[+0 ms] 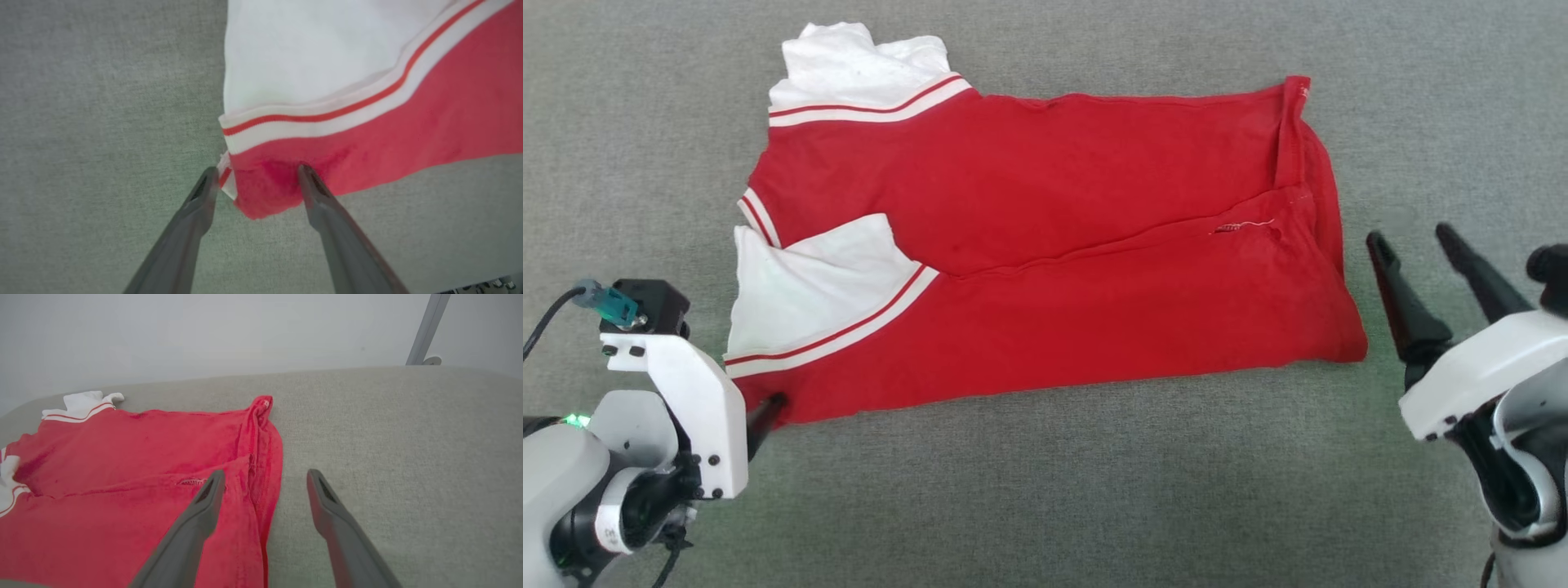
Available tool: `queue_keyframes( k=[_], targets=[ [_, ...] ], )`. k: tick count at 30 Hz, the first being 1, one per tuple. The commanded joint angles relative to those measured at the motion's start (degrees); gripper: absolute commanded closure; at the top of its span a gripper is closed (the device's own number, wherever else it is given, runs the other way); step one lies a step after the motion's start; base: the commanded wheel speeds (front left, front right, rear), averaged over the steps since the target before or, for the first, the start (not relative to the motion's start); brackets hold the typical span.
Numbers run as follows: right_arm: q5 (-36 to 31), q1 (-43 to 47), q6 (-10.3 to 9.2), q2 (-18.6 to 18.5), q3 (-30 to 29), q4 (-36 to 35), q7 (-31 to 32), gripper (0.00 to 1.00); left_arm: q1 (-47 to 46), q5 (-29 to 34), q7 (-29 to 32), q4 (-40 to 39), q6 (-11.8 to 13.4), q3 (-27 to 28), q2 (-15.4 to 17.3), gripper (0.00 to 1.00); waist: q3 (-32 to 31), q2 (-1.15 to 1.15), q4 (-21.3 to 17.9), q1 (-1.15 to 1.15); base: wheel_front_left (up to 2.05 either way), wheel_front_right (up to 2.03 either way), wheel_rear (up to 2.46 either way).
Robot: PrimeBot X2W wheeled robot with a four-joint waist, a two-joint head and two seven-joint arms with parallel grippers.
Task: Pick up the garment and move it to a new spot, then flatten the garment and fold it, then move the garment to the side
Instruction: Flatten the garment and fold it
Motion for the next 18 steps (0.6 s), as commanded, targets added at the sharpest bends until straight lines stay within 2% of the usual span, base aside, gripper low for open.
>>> queue_keyframes(
  k=[1,10,11,12,13,18],
  targets=[
    [0.5,1.0,-0.04,0.1,0.0,-0.4,1.2,0.0,0.5,-0.1,0.4,1.8,-0.5,-0.4,-0.9,0.0,0.1,0.0,-0.2,0.0,0.0,0.0,0.0],
    [3.0,3.3,-0.04,-0.3,1.1,0.7,10.1,0.0,-0.8,0.1,1.8,12.9,-4.7,-3.0,-7.5,0.0,0.3,0.0,-0.6,0.0,0.0,0.0,0.0],
    [3.3,3.3,-0.04,-0.2,1.0,1.2,11.8,0.0,-0.9,0.2,2.6,14.0,-5.5,-3.7,-8.2,0.13,0.4,0.0,-0.6,0.0,0.0,0.0,0.0],
    [3.6,3.1,-0.03,-0.5,1.3,1.5,13.1,0.0,-1.0,0.6,2.9,15.0,-6.4,-4.3,-9.0,0.73,0.4,0.0,-0.6,0.0,0.0,0.0,0.0],
    [3.7,2.7,-0.04,-0.6,1.2,1.9,14.4,0.0,-1.3,0.4,3.0,15.9,-7.0,-4.3,-9.9,1.0,0.5,0.0,-0.5,0.0,0.0,0.0,0.0],
    [4.0,0.2,-0.03,-0.8,1.0,4.9,21.4,0.0,-3.0,1.1,3.9,19.1,-9.8,-5.4,-12.7,1.0,1.2,0.0,0.3,0.0,0.0,0.0,0.0]
  ],
)
